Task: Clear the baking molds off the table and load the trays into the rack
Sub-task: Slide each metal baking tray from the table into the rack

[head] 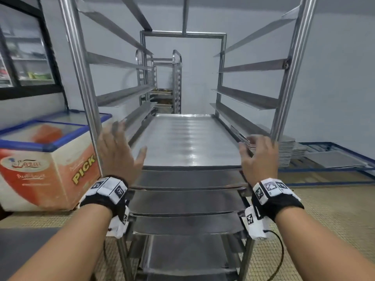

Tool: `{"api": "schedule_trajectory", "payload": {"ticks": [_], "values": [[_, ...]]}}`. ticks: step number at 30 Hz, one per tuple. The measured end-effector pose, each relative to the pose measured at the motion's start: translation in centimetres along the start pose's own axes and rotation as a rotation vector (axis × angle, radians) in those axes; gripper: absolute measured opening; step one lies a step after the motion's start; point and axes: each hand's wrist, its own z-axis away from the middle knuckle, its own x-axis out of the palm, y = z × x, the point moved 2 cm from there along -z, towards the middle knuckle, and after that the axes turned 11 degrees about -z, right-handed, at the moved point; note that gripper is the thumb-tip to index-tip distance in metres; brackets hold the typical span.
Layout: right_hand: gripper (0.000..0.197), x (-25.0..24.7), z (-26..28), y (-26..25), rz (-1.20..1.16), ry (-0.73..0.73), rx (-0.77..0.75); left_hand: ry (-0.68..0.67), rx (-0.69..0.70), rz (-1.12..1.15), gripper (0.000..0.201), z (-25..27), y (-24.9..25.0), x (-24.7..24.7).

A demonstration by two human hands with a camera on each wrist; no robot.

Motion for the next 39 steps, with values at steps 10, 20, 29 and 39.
{"api": "schedule_trajectory", "payload": {"ticks": [10,20,29,39], "values": [[0.047,-1.7,-6.3,3.0,-0.054,0.221,0.375,0.05,-0.525,0.303,0.048,-6.6,-6.1,1.4],[0.022,1.7,-8.3,5.6,-0.171,0.448,0.349,0.119,-0.578,0.328,0.034,-7.6,-6.8,3.7],[0.023,5.3,-10.2,6.7,-0.139,0.503,0.315,0.105,-0.576,0.407,0.033,-10.3,-6.9,8.4],[0.021,10.5,-13.3,8.9,-0.126,0.52,0.316,0.138,-0.539,0.382,0.03,-14.6,-6.6,16.0]]}}
